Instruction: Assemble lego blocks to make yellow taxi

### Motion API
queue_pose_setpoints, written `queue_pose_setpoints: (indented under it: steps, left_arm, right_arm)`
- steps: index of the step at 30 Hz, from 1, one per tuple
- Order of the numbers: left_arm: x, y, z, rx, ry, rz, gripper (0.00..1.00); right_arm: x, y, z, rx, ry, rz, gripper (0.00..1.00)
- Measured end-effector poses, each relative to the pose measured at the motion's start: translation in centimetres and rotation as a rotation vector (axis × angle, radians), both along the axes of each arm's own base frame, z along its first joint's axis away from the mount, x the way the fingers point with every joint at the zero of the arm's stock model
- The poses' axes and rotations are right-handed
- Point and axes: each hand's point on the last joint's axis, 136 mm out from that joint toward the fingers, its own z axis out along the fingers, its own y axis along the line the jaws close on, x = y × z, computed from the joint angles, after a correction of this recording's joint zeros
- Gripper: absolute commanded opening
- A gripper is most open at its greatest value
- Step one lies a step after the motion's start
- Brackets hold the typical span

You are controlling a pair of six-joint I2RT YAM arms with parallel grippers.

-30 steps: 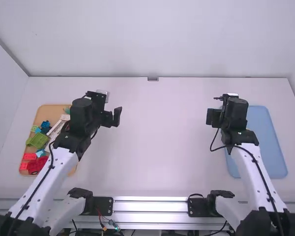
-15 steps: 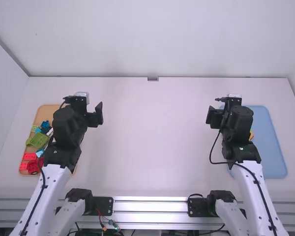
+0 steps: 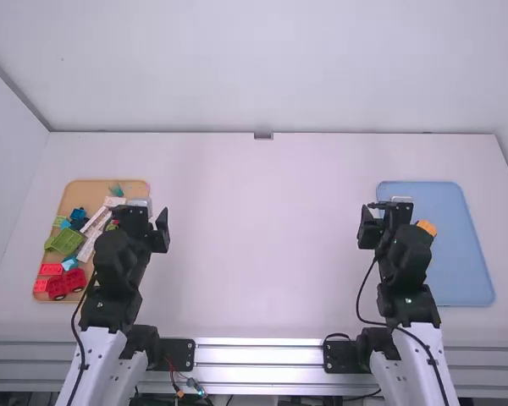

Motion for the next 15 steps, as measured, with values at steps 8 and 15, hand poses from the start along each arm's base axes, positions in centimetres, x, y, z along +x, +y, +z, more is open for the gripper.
queue_pose_setpoints:
  steps: [8, 15]
  left_arm:
    - [-2.0, 0.0, -4.2, 0.000, -0.003, 0.000, 0.30]
    - [-3.0, 0.0, -7.6, 0.000, -0.001, 0.000, 0.18]
  right_arm:
    - [-2.5, 0.1, -3.9, 0.004, -0.005, 0.003, 0.30]
    - [-3.8, 0.0, -7.5, 0.005, -0.001, -0.001, 0.16]
